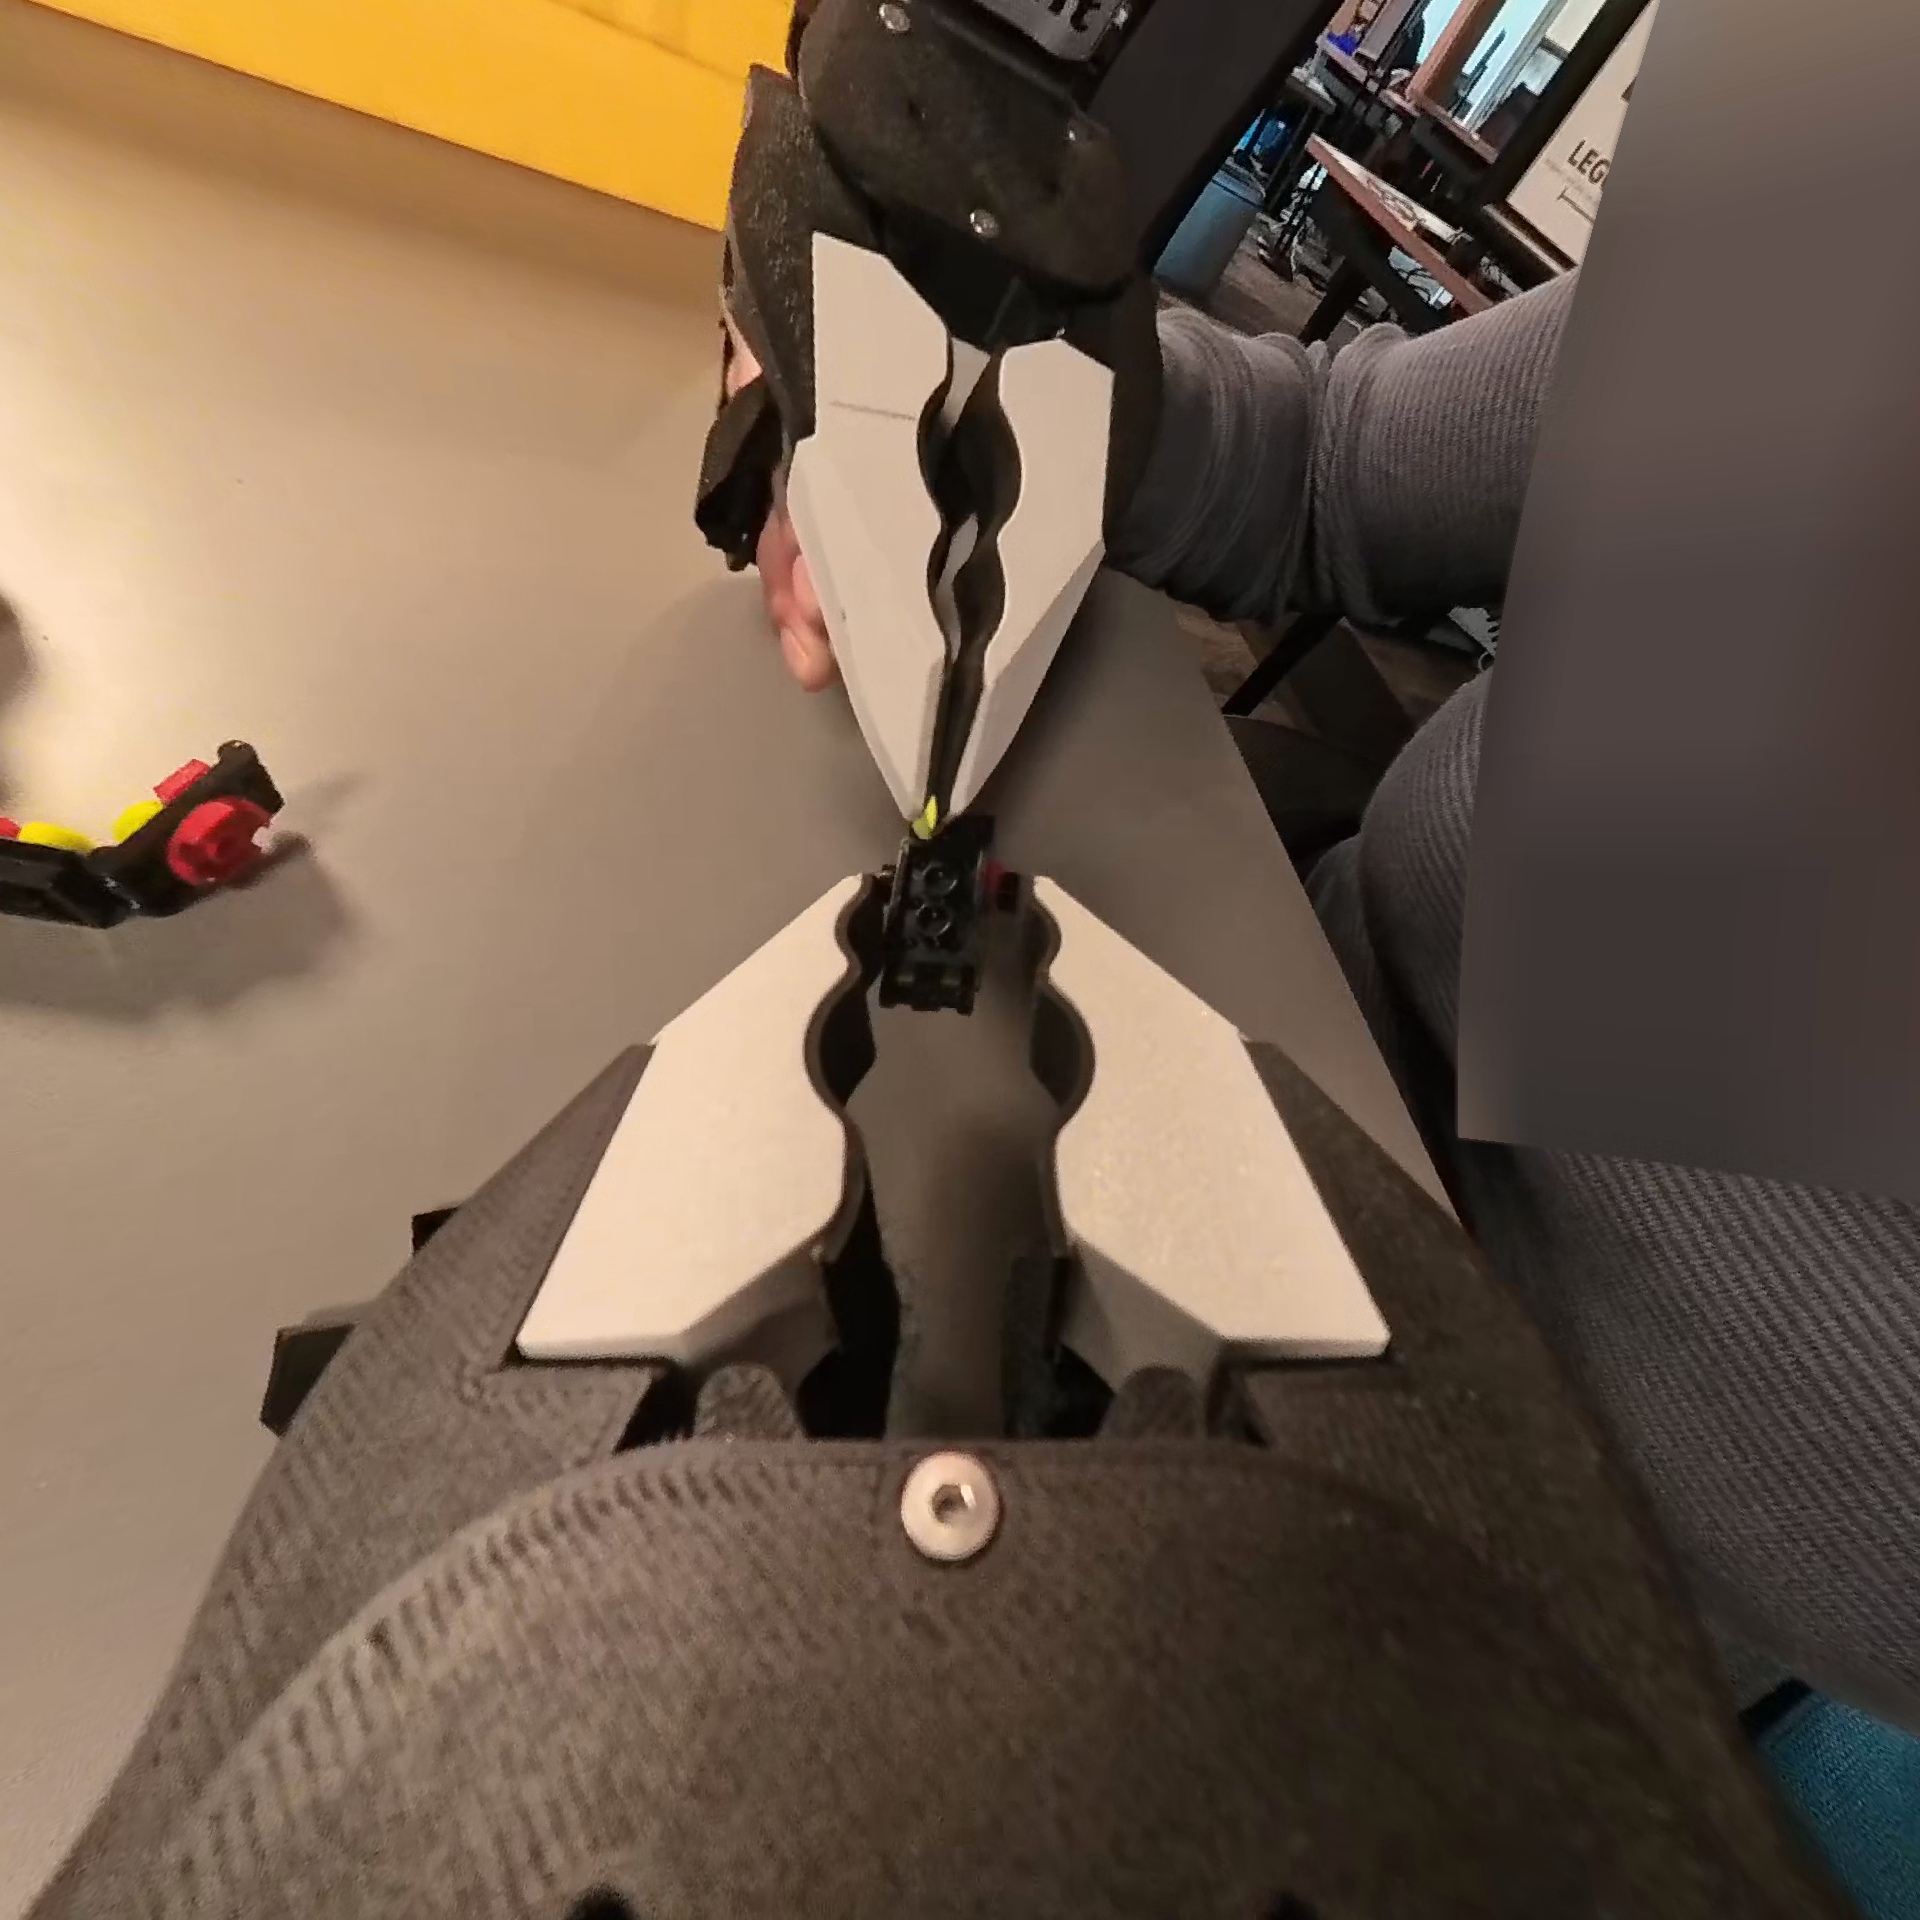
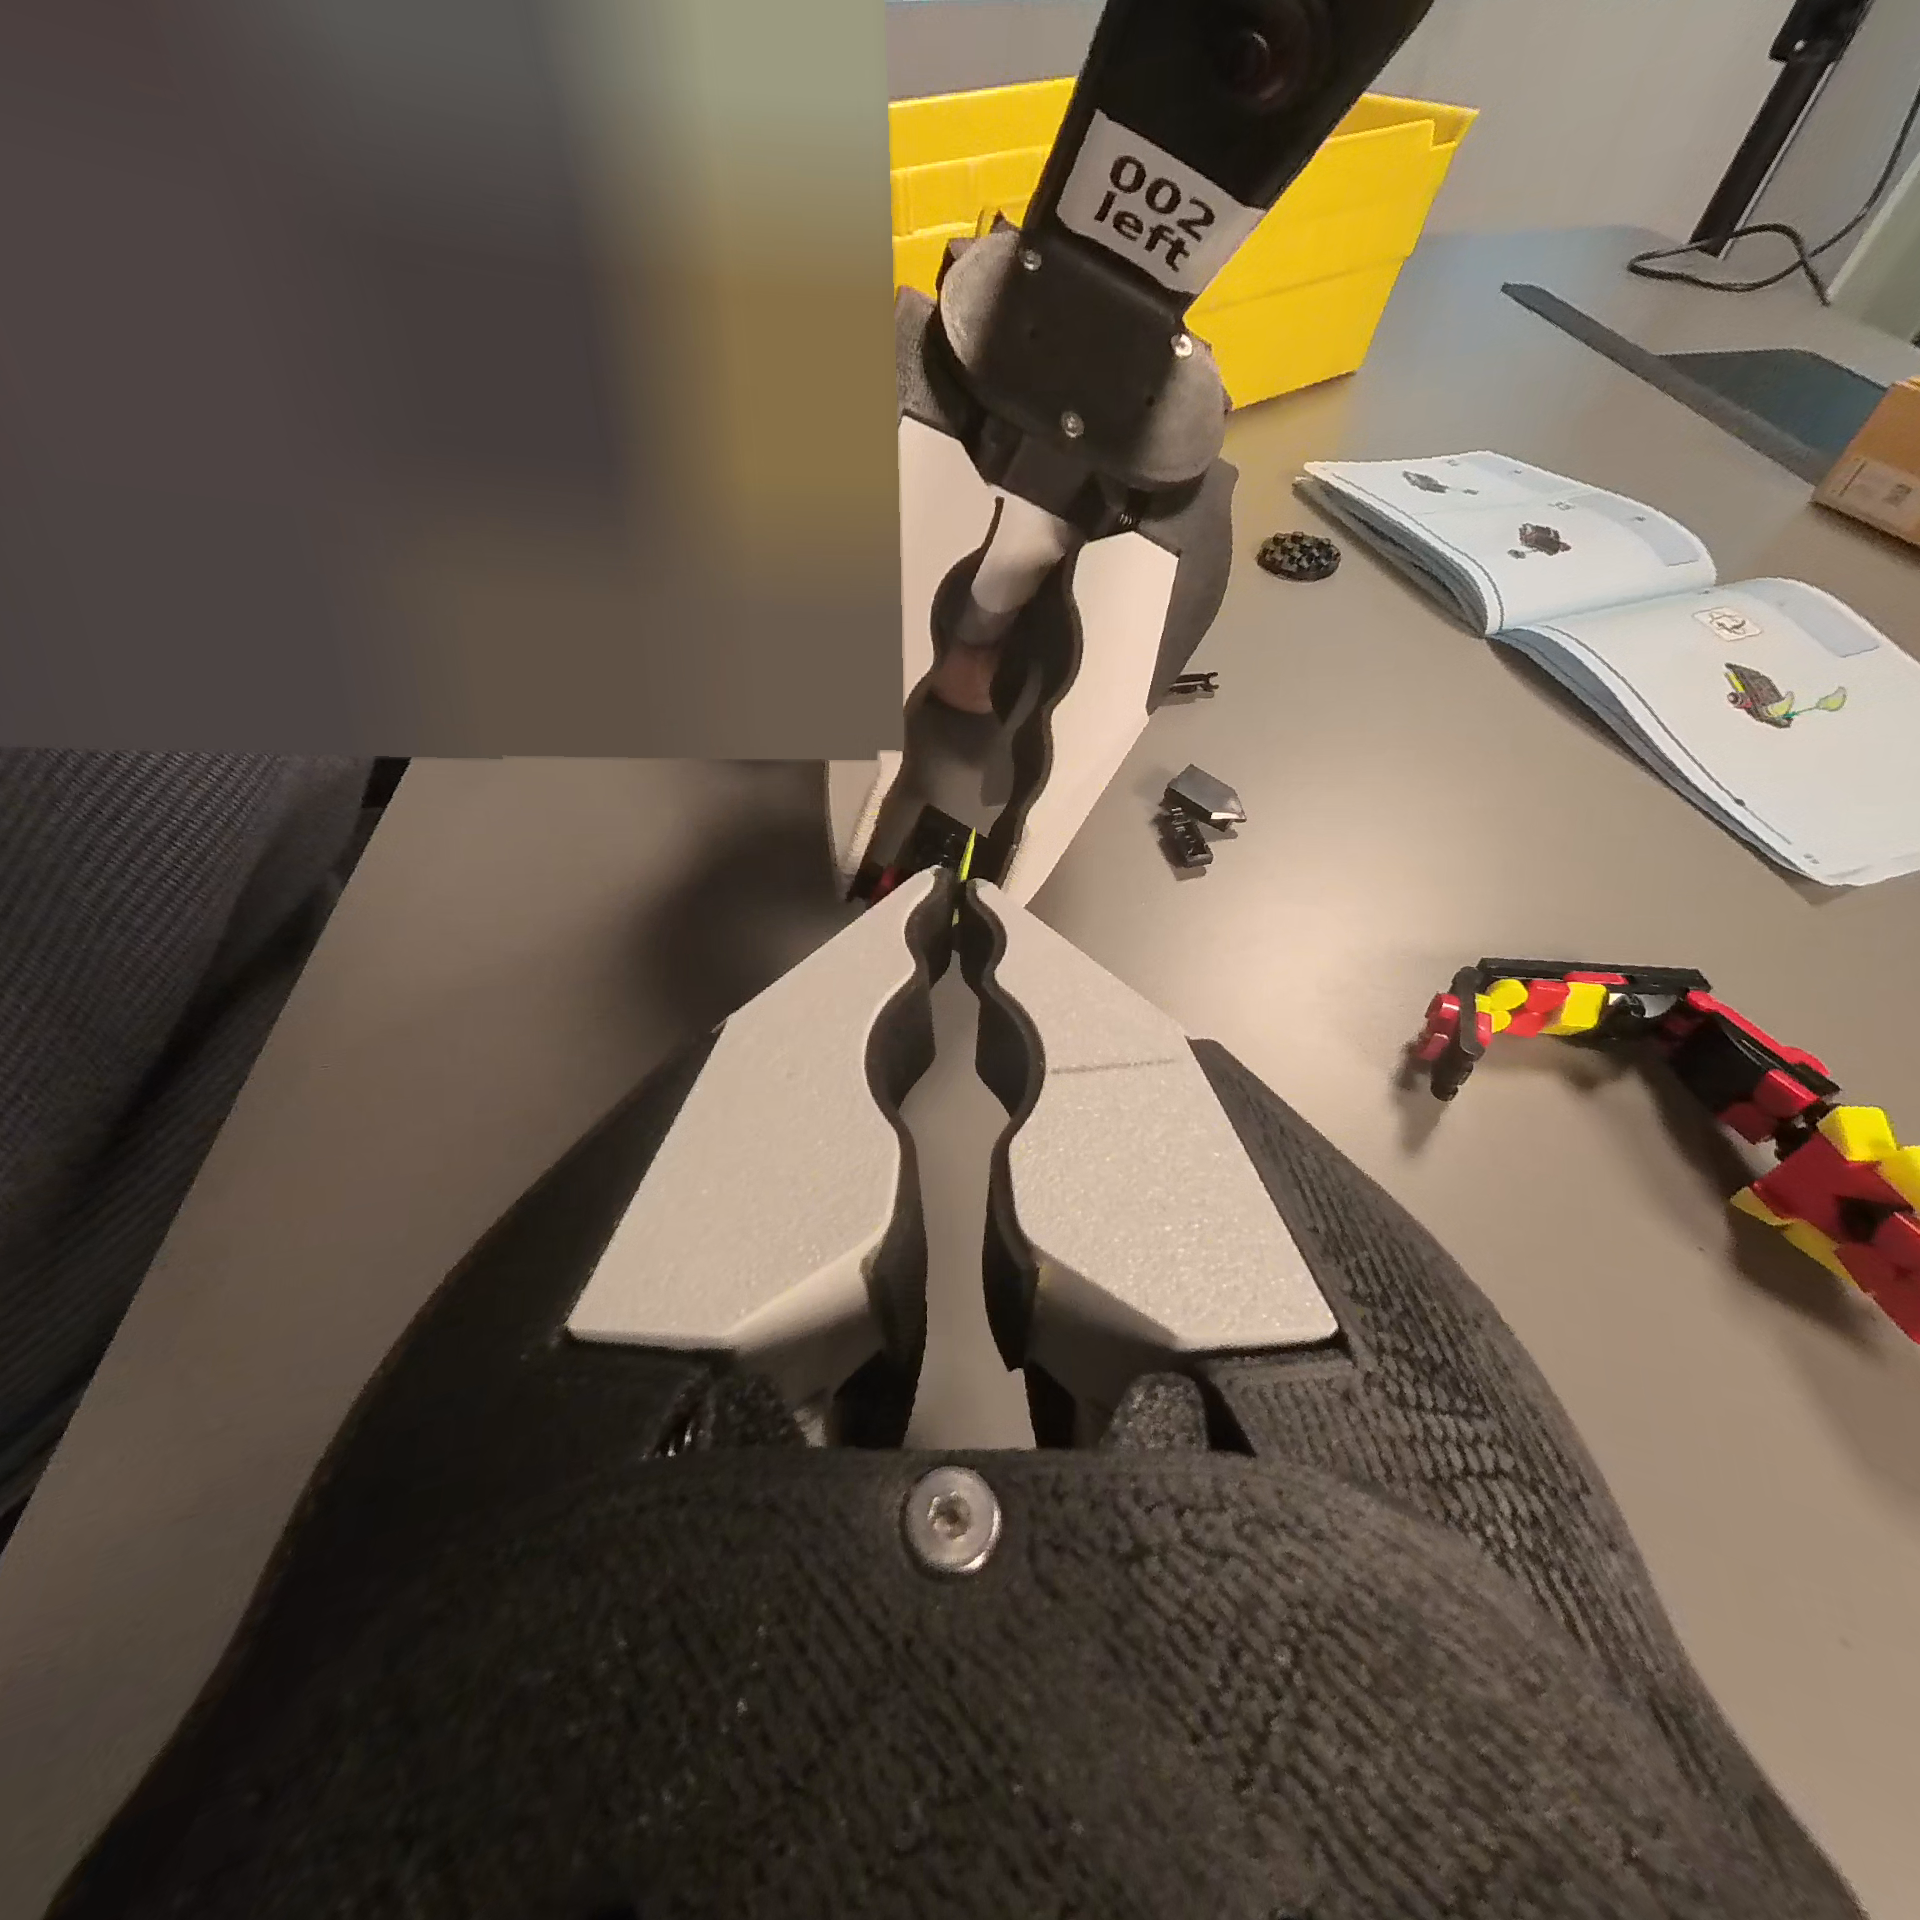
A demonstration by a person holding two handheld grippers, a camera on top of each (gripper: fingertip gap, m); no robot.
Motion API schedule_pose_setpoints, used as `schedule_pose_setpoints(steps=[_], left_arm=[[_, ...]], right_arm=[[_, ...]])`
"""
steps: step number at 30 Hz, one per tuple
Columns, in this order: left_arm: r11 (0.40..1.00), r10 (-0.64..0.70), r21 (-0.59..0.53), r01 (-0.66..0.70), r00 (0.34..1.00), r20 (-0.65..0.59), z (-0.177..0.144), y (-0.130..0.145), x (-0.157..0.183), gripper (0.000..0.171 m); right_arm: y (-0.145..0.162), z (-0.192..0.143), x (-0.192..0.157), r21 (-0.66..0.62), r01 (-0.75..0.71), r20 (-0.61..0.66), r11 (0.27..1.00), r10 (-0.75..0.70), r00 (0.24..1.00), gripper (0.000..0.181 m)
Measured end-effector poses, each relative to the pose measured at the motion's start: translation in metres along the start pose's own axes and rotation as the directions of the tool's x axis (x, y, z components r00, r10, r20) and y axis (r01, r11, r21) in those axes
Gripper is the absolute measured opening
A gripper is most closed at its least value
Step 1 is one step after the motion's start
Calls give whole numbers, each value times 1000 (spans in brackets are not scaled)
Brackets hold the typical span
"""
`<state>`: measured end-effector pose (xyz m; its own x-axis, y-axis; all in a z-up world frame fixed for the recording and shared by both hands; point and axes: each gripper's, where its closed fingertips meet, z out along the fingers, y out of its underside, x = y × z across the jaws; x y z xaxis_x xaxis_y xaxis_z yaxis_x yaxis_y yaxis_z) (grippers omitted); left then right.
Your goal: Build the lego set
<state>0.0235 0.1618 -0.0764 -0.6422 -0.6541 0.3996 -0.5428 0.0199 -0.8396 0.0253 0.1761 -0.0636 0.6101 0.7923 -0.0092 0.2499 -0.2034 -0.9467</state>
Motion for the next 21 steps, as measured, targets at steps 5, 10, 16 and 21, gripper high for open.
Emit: schedule_pose_setpoints(steps=[5,10,16,21], left_arm=[[1000,-8,8,8,1000,-8,-1,-1,0,22],[1000,-6,-2,6,1000,-14,0,0,1,23],[1000,-1,-1,1,1000,-4,0,0,0,23],[1000,-6,13,6,1000,-12,-1,-2,1,23]], right_arm=[[0,0,0,5,-17,5,1000,17,1000,0],[1,0,-2,-6,-16,15,1000,16,1000,0],[3,-1,-2,-15,-4,8,1000,4,1000,0],[0,-2,-1,8,-47,15,999,47,999,0]])
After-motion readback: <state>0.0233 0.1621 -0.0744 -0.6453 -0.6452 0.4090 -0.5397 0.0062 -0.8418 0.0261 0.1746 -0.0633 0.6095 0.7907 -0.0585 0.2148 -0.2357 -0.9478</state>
